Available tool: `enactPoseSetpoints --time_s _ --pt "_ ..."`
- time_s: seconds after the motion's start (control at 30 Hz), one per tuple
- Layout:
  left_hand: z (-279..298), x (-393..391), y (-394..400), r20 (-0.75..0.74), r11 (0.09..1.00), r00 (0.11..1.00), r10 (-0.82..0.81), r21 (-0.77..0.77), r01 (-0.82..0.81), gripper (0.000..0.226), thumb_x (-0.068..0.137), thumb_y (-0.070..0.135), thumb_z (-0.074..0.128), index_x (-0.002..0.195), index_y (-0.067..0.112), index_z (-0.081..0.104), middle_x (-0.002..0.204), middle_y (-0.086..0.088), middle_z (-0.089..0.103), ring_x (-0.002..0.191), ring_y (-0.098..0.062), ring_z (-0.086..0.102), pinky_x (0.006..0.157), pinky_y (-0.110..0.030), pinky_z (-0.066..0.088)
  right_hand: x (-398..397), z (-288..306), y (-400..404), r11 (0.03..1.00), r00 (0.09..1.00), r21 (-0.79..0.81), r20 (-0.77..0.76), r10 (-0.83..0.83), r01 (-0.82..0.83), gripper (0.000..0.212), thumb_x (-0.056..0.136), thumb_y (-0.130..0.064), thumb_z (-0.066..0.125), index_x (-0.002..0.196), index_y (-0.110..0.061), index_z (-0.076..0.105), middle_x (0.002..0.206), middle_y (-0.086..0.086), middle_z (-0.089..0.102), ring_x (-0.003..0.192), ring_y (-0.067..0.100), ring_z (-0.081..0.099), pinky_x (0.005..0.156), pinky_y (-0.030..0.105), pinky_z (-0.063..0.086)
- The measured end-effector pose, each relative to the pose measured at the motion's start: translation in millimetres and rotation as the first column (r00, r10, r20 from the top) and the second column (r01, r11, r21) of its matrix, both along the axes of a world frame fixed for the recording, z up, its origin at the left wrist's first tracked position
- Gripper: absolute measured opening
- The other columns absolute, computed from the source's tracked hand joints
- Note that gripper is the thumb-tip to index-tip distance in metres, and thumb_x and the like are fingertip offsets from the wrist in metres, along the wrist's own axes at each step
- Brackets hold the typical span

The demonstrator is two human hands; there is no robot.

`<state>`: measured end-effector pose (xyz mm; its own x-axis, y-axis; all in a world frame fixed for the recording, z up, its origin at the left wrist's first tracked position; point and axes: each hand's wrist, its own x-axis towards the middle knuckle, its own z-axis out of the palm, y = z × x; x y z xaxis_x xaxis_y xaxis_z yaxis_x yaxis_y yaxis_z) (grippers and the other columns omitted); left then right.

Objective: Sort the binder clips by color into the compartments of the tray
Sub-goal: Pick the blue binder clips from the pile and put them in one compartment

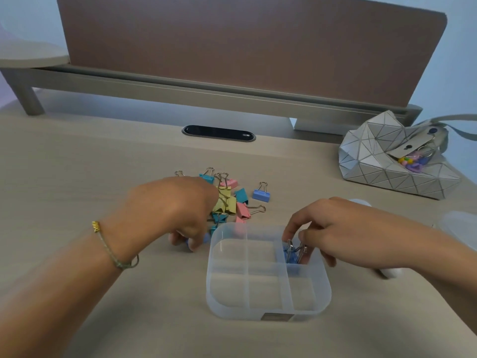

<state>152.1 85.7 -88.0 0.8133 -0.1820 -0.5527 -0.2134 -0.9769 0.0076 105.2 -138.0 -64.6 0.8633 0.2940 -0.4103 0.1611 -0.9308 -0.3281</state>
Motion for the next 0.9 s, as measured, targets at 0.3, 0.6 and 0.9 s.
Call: enactPoseSetpoints --time_s 0.3,0.6,0.9 --pt "70 -10 38 -0.015 0.681 0.997 -0.080 -0.731 0.044 0.019 0.075 0.021 0.085 0.089 0.026 0.074 0.078 -0.007 0.080 0.065 -0.017 0.075 0.055 -0.020 0.055 2 25 -10 0.851 0.971 0.525 0.181 -0.153 0.036 0.016 0.095 -0.021 0.065 0.108 -0.028 0.070 0.084 -0.004 0.081 0.059 0.012 0.059 0.060 0.047 0.052" --pt "28 -12 -17 0.005 0.091 0.992 -0.128 -0.996 0.017 0.034 0.076 0.014 0.076 0.109 0.012 0.069 0.086 -0.012 0.080 0.073 -0.021 0.078 0.069 -0.039 0.062 -8 25 -20 0.579 0.938 0.814 0.172 -0.301 0.036 0.007 0.087 0.002 0.068 0.085 -0.001 0.073 0.064 0.014 0.071 0.053 0.017 0.062 0.050 0.023 0.053" --pt "-25 -24 -62 0.452 0.649 0.892 -0.019 -0.673 0.355 0.013 0.092 0.026 0.066 0.100 0.030 0.075 0.093 0.014 0.070 0.088 -0.002 0.063 0.081 -0.029 0.054 -12 24 -48 0.862 0.899 0.428 0.208 -0.386 0.271 0.015 0.086 -0.002 0.072 0.073 -0.010 0.076 0.060 0.009 0.074 0.050 0.016 0.068 0.053 0.027 0.057"
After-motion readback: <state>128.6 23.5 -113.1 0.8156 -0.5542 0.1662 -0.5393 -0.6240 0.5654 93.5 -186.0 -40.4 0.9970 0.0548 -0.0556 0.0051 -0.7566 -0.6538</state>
